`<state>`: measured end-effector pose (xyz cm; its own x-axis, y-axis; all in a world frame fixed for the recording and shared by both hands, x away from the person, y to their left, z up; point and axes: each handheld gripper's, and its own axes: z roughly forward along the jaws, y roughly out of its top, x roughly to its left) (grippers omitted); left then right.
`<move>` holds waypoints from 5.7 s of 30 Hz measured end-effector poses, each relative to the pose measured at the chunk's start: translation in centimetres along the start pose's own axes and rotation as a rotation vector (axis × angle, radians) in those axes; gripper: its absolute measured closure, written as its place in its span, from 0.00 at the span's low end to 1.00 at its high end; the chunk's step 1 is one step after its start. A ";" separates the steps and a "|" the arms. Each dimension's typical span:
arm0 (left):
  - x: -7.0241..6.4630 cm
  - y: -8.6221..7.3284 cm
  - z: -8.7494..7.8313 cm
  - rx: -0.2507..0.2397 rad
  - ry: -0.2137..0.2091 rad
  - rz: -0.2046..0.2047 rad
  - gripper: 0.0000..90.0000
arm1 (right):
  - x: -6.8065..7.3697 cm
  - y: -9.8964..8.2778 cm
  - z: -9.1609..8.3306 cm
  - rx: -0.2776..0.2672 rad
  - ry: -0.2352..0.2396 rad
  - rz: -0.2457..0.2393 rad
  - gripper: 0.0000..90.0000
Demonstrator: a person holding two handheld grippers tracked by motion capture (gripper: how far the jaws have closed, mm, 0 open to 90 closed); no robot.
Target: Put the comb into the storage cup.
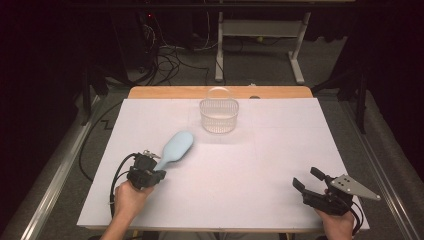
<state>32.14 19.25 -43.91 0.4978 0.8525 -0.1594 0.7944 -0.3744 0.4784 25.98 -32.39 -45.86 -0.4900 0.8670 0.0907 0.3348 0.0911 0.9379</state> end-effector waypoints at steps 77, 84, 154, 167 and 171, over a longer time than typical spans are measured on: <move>1.6 4.2 3.1 0.056 0.085 0.067 0.53 | -0.1 0.0 0.0 0.006 -0.006 -0.005 0.25; 1.5 4.3 3.3 0.074 0.101 0.077 0.58 | -0.1 -0.1 0.0 0.007 -0.005 -0.007 0.25; -0.7 3.9 1.8 -0.079 0.014 0.144 0.75 | 0.1 -0.1 0.3 0.028 -0.011 -0.013 0.25; -2.3 2.7 0.6 -0.164 -0.058 0.175 0.75 | 0.1 -0.1 0.3 0.024 -0.019 -0.007 0.25; -2.5 2.2 0.3 -0.184 -0.085 0.180 0.75 | 0.1 -0.1 0.3 0.025 -0.020 -0.005 0.25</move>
<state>32.72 16.16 -42.74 0.6586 0.7418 -0.1261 0.6179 -0.4376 0.6533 26.10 -32.14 -46.03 -0.4757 0.8761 0.0786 0.3520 0.1077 0.9298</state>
